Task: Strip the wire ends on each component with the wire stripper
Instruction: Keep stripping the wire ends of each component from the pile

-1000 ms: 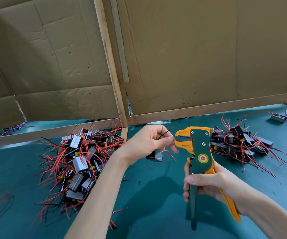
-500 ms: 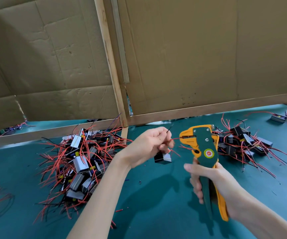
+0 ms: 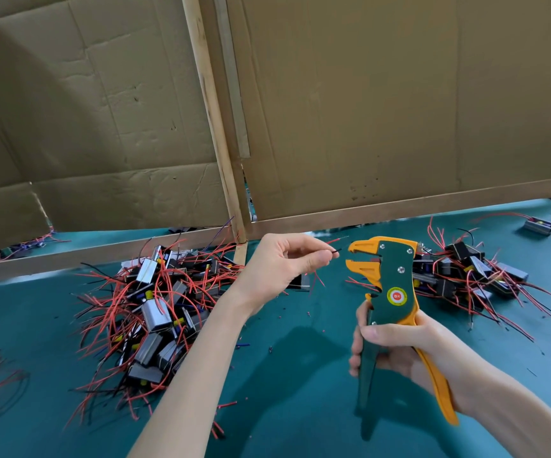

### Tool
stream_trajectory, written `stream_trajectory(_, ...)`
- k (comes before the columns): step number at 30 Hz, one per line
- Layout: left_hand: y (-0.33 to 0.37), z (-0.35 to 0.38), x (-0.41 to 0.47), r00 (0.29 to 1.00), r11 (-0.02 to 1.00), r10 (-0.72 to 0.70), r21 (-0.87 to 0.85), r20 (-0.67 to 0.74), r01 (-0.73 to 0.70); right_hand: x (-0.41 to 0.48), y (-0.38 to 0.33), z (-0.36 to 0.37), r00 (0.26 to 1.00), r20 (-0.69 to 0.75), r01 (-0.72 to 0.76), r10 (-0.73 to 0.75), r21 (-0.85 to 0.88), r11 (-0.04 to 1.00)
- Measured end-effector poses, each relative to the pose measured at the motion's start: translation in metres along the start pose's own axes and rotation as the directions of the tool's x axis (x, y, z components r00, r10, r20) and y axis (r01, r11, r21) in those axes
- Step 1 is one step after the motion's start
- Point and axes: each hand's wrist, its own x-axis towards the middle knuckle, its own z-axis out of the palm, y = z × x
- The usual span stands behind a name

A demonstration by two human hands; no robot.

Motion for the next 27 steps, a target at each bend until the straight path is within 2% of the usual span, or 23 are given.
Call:
stream_trajectory(5,0.003,0.000,-0.001,0.999,0.999,-0.034,-0.002,0.017,0.034,-0.002,-0.004,0.003,1.000,-0.010,-0.013,0.013,0.019,1.000)
stream_trajectory(21,0.009,0.001,-0.005,0.983,0.995,-0.100,0.038,0.157,0.095,-0.003,-0.004,0.000,0.996,0.091,0.004,0.002,-0.062,0.998)
stream_trajectory(27,0.012,-0.001,-0.005,0.977,0.994,-0.106,0.032,0.184,0.102,-0.008,-0.002,0.000,0.999,0.034,-0.030,0.034,-0.110,0.993)
